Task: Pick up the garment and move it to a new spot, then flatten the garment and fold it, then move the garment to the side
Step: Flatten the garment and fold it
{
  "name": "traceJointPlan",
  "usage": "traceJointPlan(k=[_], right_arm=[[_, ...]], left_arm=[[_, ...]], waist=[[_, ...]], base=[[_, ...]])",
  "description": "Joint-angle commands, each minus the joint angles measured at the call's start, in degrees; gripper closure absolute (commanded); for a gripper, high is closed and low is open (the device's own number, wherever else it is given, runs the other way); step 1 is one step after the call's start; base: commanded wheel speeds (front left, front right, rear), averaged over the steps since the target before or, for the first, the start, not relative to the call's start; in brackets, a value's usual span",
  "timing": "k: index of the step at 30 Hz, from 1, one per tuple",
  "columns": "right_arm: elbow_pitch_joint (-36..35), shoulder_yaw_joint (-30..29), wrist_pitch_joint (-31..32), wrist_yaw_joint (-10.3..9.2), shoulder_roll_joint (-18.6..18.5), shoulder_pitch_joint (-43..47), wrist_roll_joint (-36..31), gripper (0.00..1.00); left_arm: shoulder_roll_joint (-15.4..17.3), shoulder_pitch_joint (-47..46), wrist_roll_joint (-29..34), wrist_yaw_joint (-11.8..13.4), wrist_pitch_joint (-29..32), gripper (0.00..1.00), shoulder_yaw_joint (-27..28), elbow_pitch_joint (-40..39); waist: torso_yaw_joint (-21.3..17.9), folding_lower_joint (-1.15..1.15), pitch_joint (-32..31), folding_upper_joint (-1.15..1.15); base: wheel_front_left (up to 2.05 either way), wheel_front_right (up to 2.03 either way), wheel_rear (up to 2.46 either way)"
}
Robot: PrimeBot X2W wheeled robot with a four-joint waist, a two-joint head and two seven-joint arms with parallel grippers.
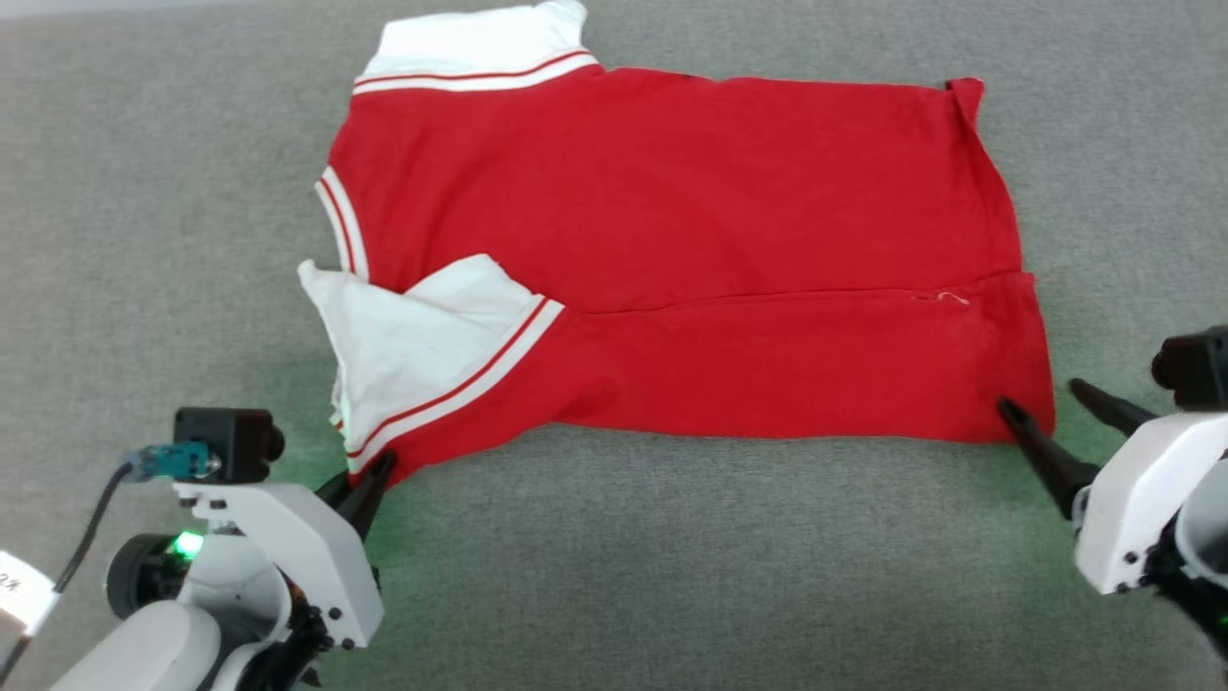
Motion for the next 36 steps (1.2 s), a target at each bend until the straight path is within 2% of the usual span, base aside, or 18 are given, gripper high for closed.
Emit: traceJointPlan(k=[1, 8, 16, 17, 19, 20, 29, 36], right_arm=[[-0.4, 0.0, 1.6, -0.07, -0.9, -0.7, -0.3, 0.0], [0.8, -0.1, 14.3, -0.07, -3.3, -3.5, 0.5, 0.0], [4.3, 0.9, 20.3, -0.07, -3.0, -4.7, -0.3, 0.0], [4.3, 1.5, 20.5, -0.06, -3.0, -4.7, 0.1, 0.25], [4.6, 1.9, 20.5, -0.06, -2.9, -4.5, 0.2, 0.97], [4.5, 2.0, 20.3, -0.04, -2.8, -4.4, 0.5, 1.0], [4.3, -0.7, 16.4, -0.07, -2.7, -2.5, 0.7, 1.0], [3.4, -2.1, 16.3, -0.07, -3.2, 1.9, 1.6, 1.0]], left_arm=[[-0.5, -0.5, 0.4, -0.4, -0.2, 1.0, -0.3, 0.3], [-2.8, -1.9, 0.7, -2.0, -0.8, 1.0, -1.6, 1.8], [-4.7, -4.6, 0.8, -3.6, -1.1, 1.0, -2.2, 4.0], [-5.0, -5.0, 0.8, -3.7, -1.1, 1.0, -2.3, 4.3], [-5.3, -5.2, 0.8, -4.1, -1.1, 1.0, -2.5, 4.9], [-5.5, -5.3, 0.8, -4.1, -1.2, 1.0, -2.6, 5.2], [-5.4, -2.9, -0.1, -4.7, -2.7, 1.0, -2.3, 6.4], [-3.9, 3.6, -1.4, -2.4, -4.3, 1.0, -1.6, 2.4]], waist=[[0.7, 0.0, -0.1, 0.0], [2.7, 0.0, 0.9, 0.0], [4.2, 0.0, 2.6, 0.0], [4.3, 0.0, 2.6, 0.0], [4.4, 0.0, 2.7, 0.0], [4.4, 0.0, 2.6, 0.0], [4.4, 0.0, -1.4, 0.0], [4.2, 0.0, -4.6, 0.0]], base=[[0.0, 0.0, 0.0], [0.0, 0.0, 0.0], [0.0, 0.0, 0.0], [0.0, 0.0, 0.0], [0.0, 0.0, 0.0], [0.0, 0.0, 0.0], [0.0, 0.0, 0.0], [0.0, 0.0, 0.0]])
